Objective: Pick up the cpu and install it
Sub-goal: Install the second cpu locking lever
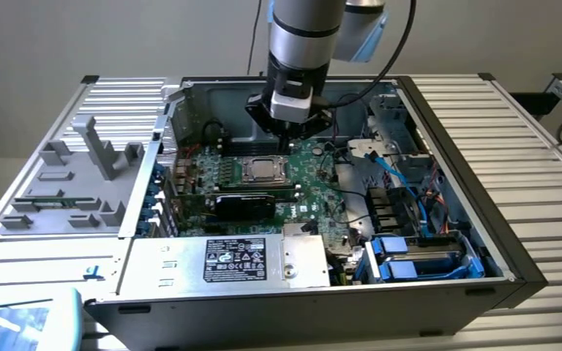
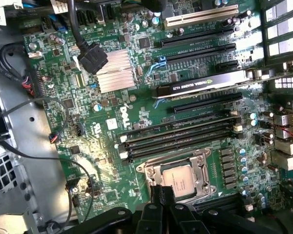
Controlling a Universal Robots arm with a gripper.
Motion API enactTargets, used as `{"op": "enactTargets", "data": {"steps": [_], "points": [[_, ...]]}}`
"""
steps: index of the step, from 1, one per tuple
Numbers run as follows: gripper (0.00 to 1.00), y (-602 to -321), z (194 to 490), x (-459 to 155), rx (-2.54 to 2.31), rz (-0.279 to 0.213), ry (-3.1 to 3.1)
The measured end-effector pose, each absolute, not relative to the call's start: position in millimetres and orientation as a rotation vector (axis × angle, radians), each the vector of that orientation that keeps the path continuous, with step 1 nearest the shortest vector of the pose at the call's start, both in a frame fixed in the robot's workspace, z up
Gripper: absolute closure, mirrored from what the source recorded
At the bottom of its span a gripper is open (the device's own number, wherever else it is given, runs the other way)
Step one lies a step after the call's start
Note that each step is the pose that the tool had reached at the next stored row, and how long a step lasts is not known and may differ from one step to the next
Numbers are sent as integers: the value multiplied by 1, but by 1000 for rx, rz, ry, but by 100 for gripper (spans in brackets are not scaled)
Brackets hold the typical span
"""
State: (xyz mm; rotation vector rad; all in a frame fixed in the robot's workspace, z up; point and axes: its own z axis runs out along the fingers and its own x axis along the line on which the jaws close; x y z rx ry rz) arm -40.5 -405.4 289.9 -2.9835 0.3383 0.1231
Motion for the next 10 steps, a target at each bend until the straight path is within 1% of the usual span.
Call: {"op": "enactTargets", "data": {"steps": [5, 10], "points": [[88, -399, 294, -40, -3012, 100, 341], [88, -393, 295, -40, -3039, 46, 343]]}}
